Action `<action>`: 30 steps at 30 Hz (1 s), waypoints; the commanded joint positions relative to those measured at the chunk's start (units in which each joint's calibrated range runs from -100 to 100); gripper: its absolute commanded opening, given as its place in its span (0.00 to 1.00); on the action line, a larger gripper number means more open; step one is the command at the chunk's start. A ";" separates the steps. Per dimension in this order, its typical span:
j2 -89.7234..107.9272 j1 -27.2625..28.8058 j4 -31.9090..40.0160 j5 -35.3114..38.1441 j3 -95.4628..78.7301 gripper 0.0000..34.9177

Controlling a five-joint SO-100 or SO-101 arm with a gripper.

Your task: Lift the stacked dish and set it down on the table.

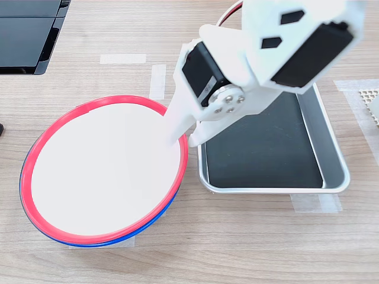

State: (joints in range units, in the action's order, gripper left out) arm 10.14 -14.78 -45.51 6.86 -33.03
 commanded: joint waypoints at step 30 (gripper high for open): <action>5.33 0.80 -4.63 -0.39 7.50 0.00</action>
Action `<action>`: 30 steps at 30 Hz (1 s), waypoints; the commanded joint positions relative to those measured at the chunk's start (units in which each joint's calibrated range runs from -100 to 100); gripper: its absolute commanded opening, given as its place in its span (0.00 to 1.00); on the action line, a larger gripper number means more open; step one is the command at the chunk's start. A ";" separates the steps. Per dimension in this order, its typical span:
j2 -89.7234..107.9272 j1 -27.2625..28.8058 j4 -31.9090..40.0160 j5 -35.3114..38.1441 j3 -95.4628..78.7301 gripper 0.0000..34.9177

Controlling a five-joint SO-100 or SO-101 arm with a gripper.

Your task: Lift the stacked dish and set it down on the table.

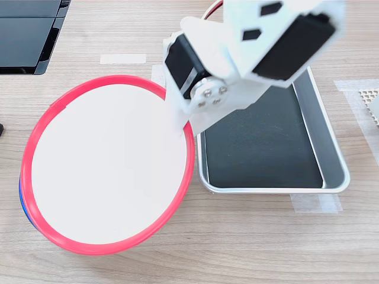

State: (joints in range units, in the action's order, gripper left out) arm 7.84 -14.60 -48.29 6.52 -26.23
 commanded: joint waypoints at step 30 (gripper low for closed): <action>-6.69 27.54 8.46 4.54 6.33 0.00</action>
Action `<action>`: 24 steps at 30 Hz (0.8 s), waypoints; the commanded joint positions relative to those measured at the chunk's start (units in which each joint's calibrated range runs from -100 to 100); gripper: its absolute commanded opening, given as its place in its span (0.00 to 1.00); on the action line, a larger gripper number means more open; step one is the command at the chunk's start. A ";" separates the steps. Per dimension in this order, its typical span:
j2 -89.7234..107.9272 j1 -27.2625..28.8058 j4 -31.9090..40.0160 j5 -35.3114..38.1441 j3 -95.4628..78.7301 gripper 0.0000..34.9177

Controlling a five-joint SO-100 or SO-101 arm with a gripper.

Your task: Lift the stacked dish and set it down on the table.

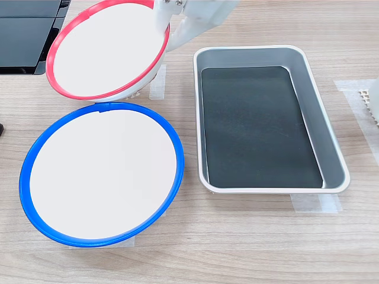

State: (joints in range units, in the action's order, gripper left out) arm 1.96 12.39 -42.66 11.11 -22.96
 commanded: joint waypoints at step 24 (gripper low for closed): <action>-7.29 5.26 14.88 4.93 -5.76 0.00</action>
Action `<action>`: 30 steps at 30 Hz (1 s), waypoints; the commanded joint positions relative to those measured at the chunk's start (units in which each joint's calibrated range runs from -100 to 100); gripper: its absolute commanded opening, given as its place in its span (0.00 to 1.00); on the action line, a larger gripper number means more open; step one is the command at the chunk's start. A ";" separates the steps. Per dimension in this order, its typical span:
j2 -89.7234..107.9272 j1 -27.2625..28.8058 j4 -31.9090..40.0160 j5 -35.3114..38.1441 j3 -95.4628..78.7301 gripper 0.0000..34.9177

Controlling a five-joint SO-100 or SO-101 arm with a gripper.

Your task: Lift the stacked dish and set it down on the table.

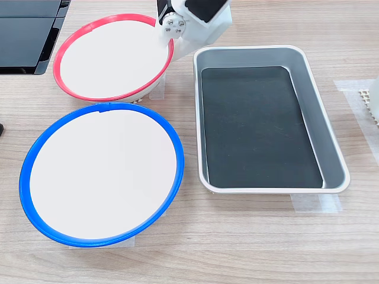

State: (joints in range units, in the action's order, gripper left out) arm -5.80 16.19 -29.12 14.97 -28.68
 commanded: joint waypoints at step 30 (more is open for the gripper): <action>33.81 0.51 -16.49 3.42 -18.71 0.27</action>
State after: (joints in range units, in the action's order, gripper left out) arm 18.24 17.17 -40.95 18.29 -45.46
